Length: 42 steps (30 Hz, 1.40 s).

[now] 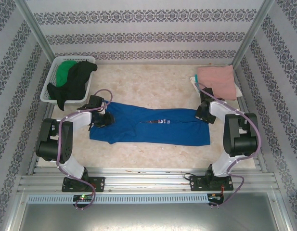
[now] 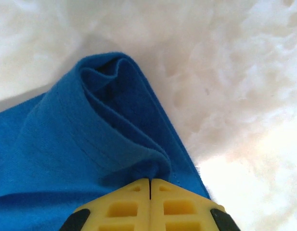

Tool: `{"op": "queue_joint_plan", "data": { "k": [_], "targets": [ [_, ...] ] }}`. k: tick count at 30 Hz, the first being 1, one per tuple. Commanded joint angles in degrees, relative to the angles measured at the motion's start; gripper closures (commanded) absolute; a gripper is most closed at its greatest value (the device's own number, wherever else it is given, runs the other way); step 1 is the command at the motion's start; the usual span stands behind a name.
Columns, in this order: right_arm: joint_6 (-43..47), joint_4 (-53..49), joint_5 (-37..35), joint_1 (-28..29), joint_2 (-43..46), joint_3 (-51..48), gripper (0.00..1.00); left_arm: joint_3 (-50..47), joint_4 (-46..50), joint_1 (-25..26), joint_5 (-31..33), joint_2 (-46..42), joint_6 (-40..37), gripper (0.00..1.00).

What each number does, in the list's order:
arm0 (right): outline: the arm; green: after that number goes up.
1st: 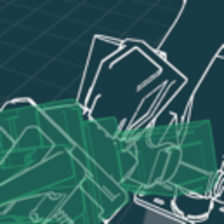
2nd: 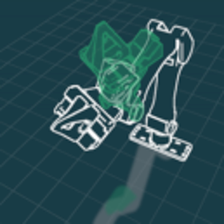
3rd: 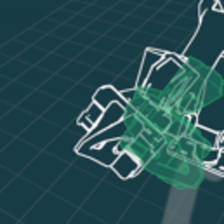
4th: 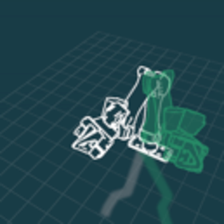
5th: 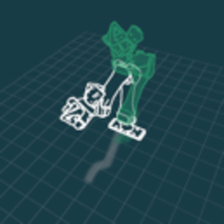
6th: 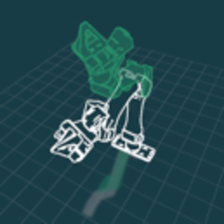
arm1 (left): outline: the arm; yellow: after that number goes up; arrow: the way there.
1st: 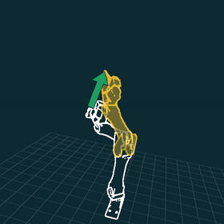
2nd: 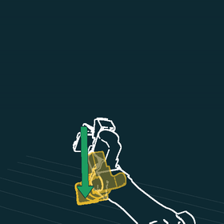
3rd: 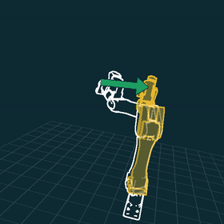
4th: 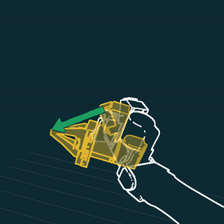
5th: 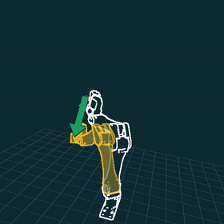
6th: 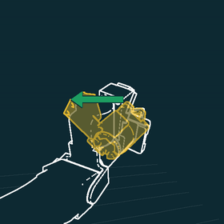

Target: Fold and stack the t-shirts

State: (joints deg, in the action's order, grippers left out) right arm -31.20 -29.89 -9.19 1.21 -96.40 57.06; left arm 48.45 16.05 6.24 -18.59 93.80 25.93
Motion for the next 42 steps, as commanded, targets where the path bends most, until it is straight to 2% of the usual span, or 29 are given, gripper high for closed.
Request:
{"op": "queue_joint_plan", "data": {
  "k": [1,6,17,21,23,24,25,26,30,33,35,38,42],
  "targets": [
    [0.14,-2.08,-1.9,-0.68,5.68,0.08,0.96,0.98,2.74,-0.7,1.74,-0.29,-0.99,0.73],
    [0.4,-3.29,-2.31,-0.7,10.54,-2.51,0.96,0.88,2.59,-0.71,1.49,0.11,-0.55,0.73],
    [0.81,-3.61,-3.43,-2.94,8.56,-6.07,0.97,0.61,2.93,-0.77,2.31,0.07,-0.69,0.73],
    [1.98,-4.75,-1.04,-3.28,7.81,-4.33,0.85,0.64,3.18,-0.79,1.97,0.16,-0.78,0.73],
    [2.67,-6.28,-1.0,-3.0,9.17,-3.17,0.82,1.02,3.79,-0.74,1.83,-0.14,-0.84,0.73],
    [2.93,-6.96,-1.31,-2.61,10.65,-2.78,0.78,1.51,4.58,-0.76,1.85,-0.47,-1.04,0.73],
    [3.19,-7.42,-1.48,-2.21,12.65,-2.49,0.7,2.14,5.51,-0.73,1.93,-0.9,-1.27,0.73],
    [3.53,-7.55,-1.53,-1.47,14.32,-2.46,0.64,2.75,6.46,-0.74,2.06,-1.48,-1.4,0.73],
    [3.29,-4.19,-0.3,5.35,20.12,-2.89,0.53,4.97,10.13,-0.4,3.6,-5.55,-2.0,0.72],
    [2.09,-0.13,0.68,11.25,17.06,-3.1,0.46,6.6,11.84,0.68,5.3,-7.88,-2.29,0.7],
    [1.14,1.02,2.13,12.91,12.5,-2.39,0.44,6.92,10.62,2.32,5.12,-7.57,-1.89,0.69],
    [-0.49,0.97,1.15,15.33,6.52,-1.2,0.43,8.27,7.27,4.98,2.95,-2.45,-0.88,0.68],
    [-2.32,2.32,1.33,18.68,2.71,-1.84,0.43,10.87,1.41,5.15,-0.43,7.2,1.41,0.71]
  ]
}}
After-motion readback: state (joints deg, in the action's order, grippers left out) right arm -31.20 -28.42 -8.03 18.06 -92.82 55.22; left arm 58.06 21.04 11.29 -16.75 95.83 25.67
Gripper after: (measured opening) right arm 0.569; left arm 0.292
